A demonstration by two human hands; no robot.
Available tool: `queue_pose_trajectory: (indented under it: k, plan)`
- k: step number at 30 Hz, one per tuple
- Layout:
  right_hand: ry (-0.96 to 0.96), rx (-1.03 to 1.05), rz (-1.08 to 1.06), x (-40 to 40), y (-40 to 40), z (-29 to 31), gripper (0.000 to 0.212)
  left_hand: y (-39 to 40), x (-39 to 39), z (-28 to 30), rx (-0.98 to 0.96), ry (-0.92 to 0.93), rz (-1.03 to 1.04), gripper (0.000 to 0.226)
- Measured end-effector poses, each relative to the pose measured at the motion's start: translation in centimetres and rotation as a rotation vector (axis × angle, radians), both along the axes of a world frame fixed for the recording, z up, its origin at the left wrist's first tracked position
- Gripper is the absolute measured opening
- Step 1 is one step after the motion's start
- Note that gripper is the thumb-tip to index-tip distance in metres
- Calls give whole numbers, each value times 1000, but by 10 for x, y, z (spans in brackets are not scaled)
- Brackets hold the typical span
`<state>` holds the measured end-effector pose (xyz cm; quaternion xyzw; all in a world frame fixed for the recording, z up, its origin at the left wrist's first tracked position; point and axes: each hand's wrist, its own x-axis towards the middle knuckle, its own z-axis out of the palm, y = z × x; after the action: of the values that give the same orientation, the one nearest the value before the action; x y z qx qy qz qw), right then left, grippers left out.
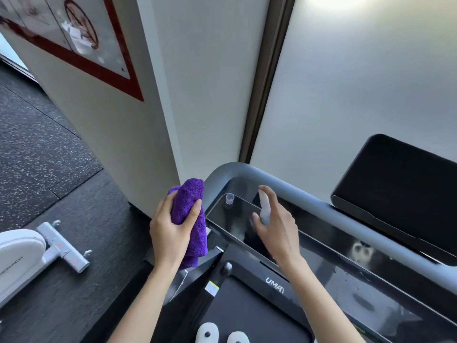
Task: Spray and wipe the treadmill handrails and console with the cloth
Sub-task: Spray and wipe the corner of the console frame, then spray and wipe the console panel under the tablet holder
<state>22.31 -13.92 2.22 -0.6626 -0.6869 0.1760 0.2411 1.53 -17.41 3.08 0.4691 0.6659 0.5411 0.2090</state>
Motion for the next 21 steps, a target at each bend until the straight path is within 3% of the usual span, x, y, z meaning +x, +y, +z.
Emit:
queue_pose_trajectory:
  k: [7, 16, 21]
  plan:
    - [-71, 11, -250, 66, -77, 7, 65, -1, 36, -8, -14, 28, -117, 42]
    - [52, 70, -359, 66, -100, 5, 63, -18, 53, -15, -55, 22, -200, 46]
    - [15, 75, -362, 69, -110, 2, 67, -25, 52, -19, -78, 35, -198, 51]
